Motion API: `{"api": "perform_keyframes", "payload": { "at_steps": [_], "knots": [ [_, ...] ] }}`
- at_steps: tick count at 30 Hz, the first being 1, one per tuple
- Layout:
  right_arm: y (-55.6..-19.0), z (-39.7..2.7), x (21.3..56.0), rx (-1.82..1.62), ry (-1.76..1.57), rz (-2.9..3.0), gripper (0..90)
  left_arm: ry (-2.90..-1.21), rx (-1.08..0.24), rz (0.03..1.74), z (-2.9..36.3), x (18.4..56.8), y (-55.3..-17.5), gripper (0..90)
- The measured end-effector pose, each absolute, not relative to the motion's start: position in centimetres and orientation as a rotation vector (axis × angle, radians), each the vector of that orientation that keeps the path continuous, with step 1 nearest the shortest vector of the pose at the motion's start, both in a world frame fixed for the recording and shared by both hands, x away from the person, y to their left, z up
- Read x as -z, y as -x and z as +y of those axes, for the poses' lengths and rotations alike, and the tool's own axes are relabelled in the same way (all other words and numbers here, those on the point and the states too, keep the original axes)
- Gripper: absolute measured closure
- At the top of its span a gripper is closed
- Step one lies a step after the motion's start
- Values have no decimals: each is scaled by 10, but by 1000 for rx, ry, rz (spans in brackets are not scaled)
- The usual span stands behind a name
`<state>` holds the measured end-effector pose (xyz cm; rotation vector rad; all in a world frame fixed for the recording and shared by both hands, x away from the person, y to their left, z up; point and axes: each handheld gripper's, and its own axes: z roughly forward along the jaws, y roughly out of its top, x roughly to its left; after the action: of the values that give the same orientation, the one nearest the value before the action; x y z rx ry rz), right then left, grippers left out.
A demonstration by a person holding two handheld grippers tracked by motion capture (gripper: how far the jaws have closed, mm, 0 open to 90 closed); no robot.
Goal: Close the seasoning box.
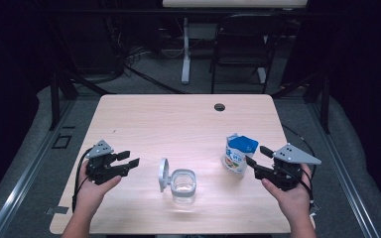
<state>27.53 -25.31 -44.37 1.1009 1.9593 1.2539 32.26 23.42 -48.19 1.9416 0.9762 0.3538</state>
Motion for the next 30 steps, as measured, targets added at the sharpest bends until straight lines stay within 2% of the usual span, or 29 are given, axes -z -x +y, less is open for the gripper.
{"api": "perform_keyframes", "payload": {
  "at_steps": [30],
  "knots": [
    [-296, -261, 484, -1198, -1191, 1961, 407, -1934, -358, 988, 239, 485, -324, 493]
  ]
}}
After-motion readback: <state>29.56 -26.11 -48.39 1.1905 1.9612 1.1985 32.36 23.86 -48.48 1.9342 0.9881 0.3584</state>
